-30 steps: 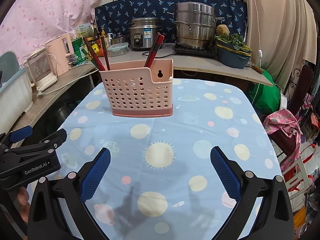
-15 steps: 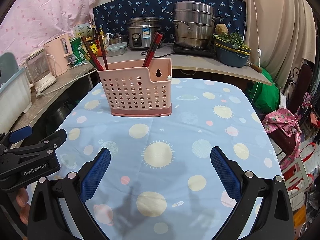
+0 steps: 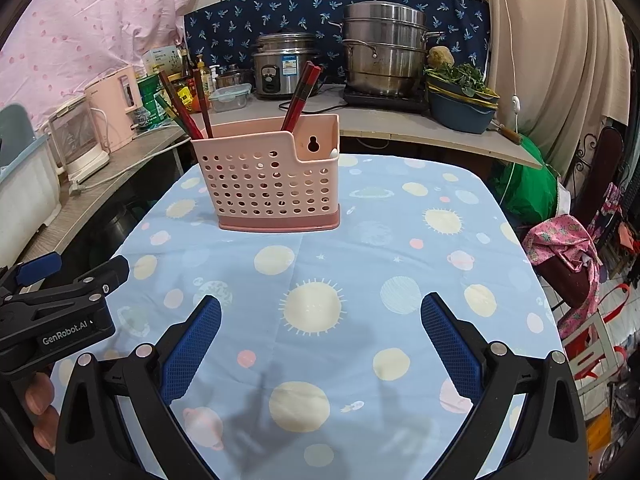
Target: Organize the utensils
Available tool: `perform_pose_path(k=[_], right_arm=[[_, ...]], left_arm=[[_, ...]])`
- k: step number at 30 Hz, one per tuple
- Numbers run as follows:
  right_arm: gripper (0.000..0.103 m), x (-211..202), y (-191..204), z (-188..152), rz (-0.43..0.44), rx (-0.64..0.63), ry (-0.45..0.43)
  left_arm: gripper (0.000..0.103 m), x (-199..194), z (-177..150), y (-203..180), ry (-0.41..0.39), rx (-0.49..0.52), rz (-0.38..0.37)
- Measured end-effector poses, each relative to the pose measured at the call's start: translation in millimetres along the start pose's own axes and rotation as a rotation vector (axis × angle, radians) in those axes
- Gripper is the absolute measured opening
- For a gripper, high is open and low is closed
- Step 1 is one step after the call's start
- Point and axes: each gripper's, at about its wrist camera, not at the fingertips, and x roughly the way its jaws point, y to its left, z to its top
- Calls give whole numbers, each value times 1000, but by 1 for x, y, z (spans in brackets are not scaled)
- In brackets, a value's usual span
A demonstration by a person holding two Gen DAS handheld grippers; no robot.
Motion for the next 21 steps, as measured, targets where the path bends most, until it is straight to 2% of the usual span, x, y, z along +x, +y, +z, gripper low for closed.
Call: perform_pose_path(k=[21], right_arm=[[96,-1,-1,0,-2,5,3]], left_arm=[[96,-4,-1,-2,-28,9,4]])
